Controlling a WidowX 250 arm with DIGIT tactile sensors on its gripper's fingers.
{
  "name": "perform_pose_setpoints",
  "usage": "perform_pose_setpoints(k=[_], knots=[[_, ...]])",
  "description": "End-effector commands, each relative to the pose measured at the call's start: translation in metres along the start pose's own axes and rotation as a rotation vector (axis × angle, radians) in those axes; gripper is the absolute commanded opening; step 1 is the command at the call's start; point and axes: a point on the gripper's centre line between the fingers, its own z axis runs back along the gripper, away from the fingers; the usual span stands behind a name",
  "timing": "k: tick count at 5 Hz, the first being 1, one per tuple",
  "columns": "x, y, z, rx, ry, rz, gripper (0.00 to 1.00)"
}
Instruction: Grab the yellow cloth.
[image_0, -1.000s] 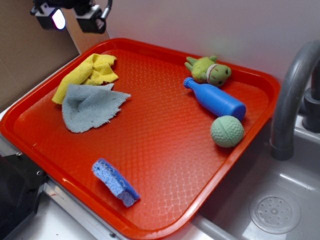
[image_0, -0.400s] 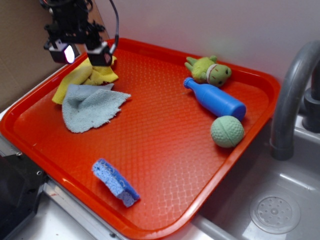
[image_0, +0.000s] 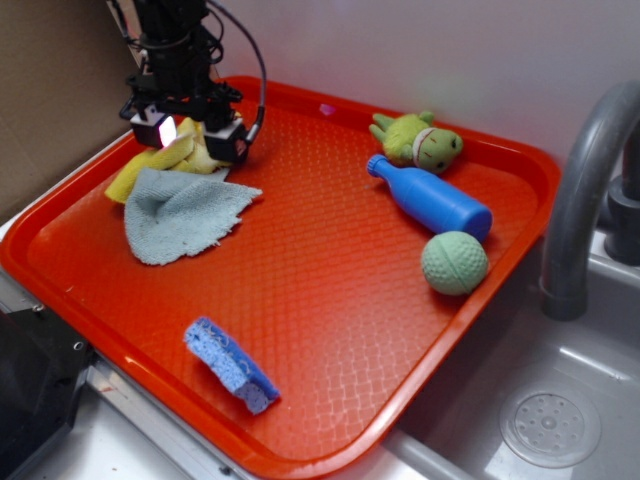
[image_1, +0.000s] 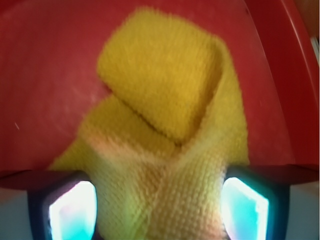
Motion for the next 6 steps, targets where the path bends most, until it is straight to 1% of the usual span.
perform_pose_setpoints(k=[1,2,3,4,5,6], knots=[[0.008,-0.004,-0.001,0.059,-0.017,-0.024,0.00],[0.007,-0.004,0.016,0.038,-0.057,-0.048,0.00],[0.005,-0.001,0.065,-0.031,-0.212,-0.049,0.00],[-0.012,-0.001,0.116,-0.093,-0.318,-0.001,0.00],[-0.036,-0.011,0.167,-0.102,-0.347,-0.024,0.00],[-0.063,-0.042,0.221,-0.061,-0.383,-0.085,0.00]])
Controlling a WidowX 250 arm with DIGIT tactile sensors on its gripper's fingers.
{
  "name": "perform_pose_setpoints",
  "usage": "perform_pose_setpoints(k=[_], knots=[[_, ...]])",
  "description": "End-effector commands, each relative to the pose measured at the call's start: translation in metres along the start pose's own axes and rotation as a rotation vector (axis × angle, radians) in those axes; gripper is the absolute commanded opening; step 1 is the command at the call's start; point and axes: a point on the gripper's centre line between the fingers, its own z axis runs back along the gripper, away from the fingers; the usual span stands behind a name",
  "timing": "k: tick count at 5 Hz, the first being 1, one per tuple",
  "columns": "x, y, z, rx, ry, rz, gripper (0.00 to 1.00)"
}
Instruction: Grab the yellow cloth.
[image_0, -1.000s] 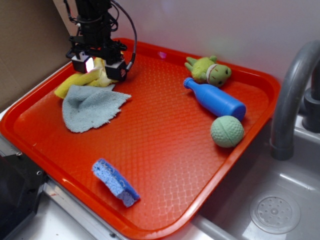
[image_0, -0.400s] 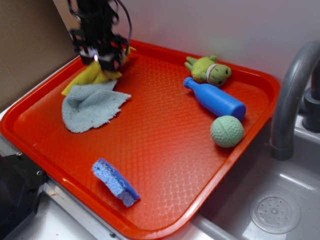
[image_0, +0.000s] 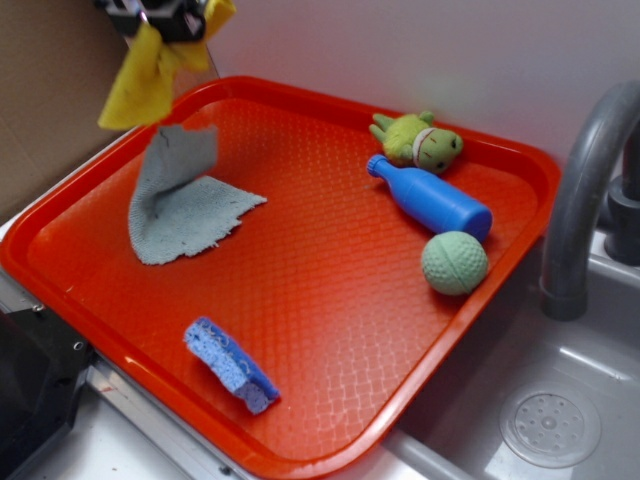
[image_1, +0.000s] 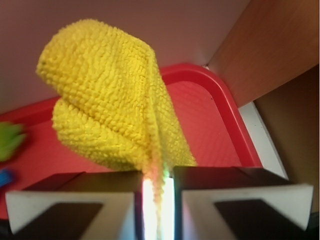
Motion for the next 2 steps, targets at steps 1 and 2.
perform_pose_setpoints(k=[1,2], knots=[[-0.002,-0.052,0.081,0.061,-0.080,-0.075,0.00],[0.002,-0.052,0.070,0.067,-0.063,-0.074,0.00]])
